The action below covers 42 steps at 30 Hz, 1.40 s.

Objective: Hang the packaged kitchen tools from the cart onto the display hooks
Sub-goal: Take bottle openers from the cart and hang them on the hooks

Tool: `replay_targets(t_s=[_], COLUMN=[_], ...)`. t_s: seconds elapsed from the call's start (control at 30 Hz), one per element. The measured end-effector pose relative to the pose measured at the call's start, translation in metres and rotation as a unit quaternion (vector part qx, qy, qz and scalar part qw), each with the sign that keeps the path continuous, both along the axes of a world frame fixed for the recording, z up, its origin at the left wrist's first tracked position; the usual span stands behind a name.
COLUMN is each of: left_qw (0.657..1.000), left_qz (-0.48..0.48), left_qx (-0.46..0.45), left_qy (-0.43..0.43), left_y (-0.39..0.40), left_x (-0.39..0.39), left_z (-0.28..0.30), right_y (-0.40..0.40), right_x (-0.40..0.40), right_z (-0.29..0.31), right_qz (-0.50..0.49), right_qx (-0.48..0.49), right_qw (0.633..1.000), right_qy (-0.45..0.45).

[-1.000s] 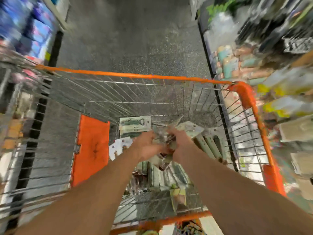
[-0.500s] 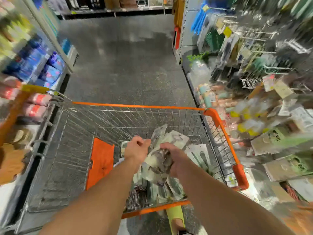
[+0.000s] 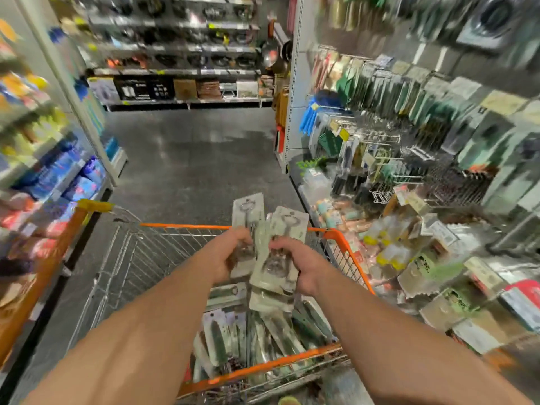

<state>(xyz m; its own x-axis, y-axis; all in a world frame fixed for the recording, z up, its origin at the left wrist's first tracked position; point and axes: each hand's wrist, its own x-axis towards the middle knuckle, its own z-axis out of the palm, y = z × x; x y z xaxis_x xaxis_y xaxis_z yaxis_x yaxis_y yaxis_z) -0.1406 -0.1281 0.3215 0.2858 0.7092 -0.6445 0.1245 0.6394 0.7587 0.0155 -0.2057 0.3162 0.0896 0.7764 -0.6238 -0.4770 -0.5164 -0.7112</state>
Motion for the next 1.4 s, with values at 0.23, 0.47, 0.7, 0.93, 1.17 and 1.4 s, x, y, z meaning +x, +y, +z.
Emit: replay_targets(t_s=[0.23, 0.47, 0.7, 0.93, 1.17, 1.4], left_qw=[0.987, 0.963, 0.903, 0.856, 0.828, 0.794], left_qz=[0.01, -0.189, -0.307, -0.346, -0.358, -0.382], left_qx=[0.158, 0.108, 0.114, 0.126, 0.11, 0.183], left_qy=[-0.023, -0.162, -0.279, -0.363, -0.417, -0.436], left_y=[-0.034, -0.132, -0.247, -0.348, -0.468, -0.609], left_x=[-0.009, 0.075, 0.161, 0.225, 0.3, 0.338], left_z=[0.055, 0.104, 0.178, 0.21, 0.223, 0.251], right_y=[-0.076, -0.16, -0.265, -0.37, -0.51, -0.666], right_x=[0.027, 0.04, 0.088, 0.111, 0.145, 0.179], right_z=[0.086, 0.161, 0.222, 0.258, 0.282, 0.288], right_qz=[-0.093, -0.19, -0.381, -0.493, -0.559, -0.485], right_qx=[0.124, 0.25, 0.262, 0.263, 0.214, 0.062], right_qw=[0.981, 0.934, 0.845, 0.752, 0.688, 0.711], right_qy=[-0.113, -0.171, -0.27, -0.351, -0.411, -0.506])
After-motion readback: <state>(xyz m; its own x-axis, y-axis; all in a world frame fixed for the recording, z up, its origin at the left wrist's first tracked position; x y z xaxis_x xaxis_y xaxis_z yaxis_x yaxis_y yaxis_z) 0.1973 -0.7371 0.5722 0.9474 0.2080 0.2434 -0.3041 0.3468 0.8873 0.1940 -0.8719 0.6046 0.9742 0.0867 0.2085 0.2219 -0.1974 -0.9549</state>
